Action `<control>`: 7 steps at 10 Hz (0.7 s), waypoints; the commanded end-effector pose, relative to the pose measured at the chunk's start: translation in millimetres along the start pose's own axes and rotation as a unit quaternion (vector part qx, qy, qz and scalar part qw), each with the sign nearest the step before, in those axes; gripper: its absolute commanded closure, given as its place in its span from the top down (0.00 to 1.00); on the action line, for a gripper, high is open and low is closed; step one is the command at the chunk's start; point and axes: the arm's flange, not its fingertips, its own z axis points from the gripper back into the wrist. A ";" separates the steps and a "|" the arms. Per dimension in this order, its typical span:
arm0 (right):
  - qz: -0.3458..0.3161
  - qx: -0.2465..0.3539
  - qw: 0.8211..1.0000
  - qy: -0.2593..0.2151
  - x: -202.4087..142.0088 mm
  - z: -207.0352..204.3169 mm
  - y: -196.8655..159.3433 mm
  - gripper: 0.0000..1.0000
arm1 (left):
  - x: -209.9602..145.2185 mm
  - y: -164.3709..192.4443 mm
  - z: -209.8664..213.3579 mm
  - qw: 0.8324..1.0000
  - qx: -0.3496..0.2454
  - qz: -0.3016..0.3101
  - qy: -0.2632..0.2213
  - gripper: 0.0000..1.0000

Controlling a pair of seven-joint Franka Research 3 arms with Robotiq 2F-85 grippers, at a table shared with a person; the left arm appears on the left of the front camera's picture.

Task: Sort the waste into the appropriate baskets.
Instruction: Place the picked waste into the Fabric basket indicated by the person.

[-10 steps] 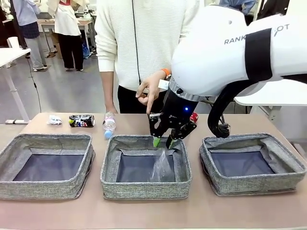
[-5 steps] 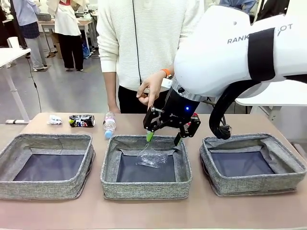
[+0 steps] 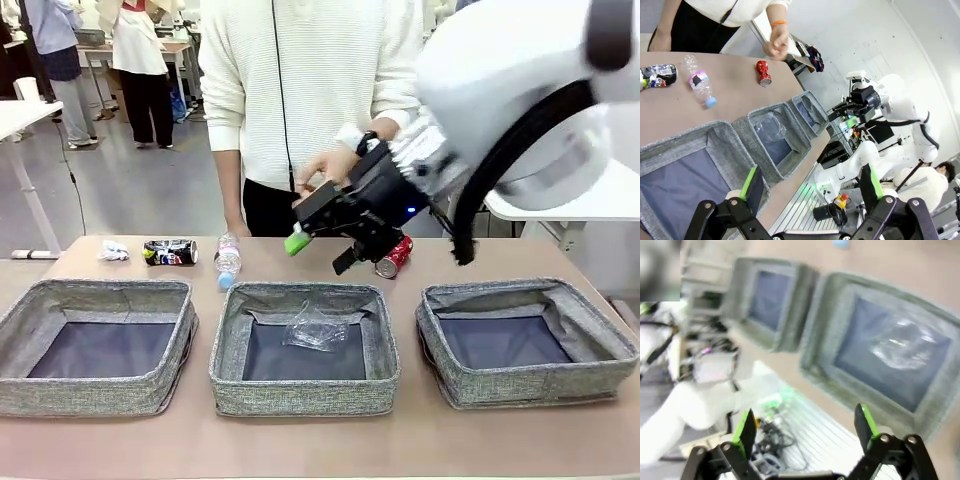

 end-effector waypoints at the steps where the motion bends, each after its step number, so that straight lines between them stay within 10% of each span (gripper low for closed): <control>1: 0.072 0.254 0.963 0.058 -28.3 32.5 -64.9 1.00 | 1.2 -1.7 -0.9 1.000 -0.010 -0.008 -0.009 1.00; 7: -0.121 0.257 0.958 -0.032 -136.0 144.8 -122.9 1.00 | 1.2 -1.7 -0.9 1.000 -0.010 -0.008 -0.009 1.00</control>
